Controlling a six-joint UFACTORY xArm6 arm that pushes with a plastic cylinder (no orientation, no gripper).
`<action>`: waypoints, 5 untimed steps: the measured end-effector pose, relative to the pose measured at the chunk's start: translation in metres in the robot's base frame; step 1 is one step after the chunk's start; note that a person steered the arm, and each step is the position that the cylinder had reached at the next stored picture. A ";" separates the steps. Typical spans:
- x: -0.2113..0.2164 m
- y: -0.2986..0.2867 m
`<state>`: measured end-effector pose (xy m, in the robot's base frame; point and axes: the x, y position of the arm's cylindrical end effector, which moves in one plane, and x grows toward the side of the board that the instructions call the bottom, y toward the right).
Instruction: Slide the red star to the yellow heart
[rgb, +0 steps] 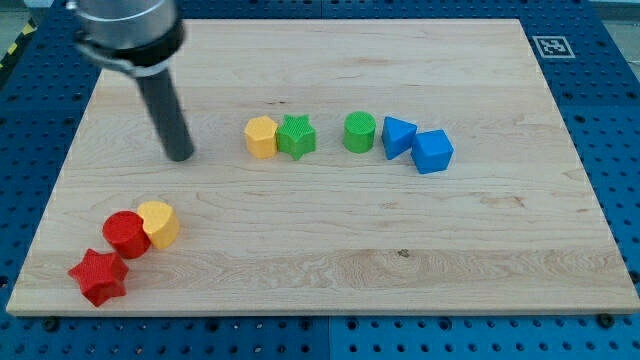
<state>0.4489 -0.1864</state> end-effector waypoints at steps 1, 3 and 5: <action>0.025 -0.031; 0.108 -0.097; 0.169 -0.065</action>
<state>0.6179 -0.2516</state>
